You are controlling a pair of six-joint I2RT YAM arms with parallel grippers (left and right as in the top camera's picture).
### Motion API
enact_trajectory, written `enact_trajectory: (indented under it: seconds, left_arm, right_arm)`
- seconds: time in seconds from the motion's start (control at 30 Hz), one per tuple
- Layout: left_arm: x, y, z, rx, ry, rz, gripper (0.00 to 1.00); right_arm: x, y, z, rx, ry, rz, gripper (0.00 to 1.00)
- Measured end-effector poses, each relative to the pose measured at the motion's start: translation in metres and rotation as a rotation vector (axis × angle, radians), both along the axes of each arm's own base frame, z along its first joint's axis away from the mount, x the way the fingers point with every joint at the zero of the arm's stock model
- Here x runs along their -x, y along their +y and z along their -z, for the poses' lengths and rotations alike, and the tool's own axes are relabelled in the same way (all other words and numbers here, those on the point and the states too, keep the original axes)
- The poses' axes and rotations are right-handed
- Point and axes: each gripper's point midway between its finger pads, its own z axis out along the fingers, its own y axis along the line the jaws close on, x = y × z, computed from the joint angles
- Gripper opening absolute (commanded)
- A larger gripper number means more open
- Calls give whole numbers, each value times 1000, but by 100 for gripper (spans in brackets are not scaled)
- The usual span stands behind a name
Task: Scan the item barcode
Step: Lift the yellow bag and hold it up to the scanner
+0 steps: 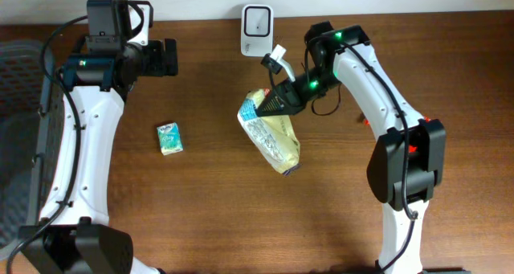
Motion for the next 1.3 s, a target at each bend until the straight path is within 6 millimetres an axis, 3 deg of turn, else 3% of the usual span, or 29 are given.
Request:
enact_trajectory:
  seconds: [0.23, 0.6, 0.8, 0.87, 0.97, 1.13, 1.3]
  left_arm:
    - [0, 0, 0, 0, 0, 0, 99]
    - [0, 0, 0, 0, 0, 0, 99]
    - [0, 0, 0, 0, 0, 0, 99]
    - [0, 0, 0, 0, 0, 0, 99]
    - [0, 0, 0, 1, 0, 0, 99]
    - [0, 0, 0, 0, 0, 0, 99]
    - [0, 0, 0, 0, 0, 0, 99]
  right_arm:
    - [21, -6, -23, -127, -5, -52, 4]
    - [9, -1, -55, -317, -12, 14, 4]
    - [-5, -16, -69, -332, 3, 74, 4]
    - [-11, -20, -58, -282, -51, 64, 4]
    - [-21, -25, -24, -88, -92, 55, 4]
    - [-34, -23, 48, 436, -133, 100, 4]
    - [-39, -28, 79, 786, -241, 153, 10]
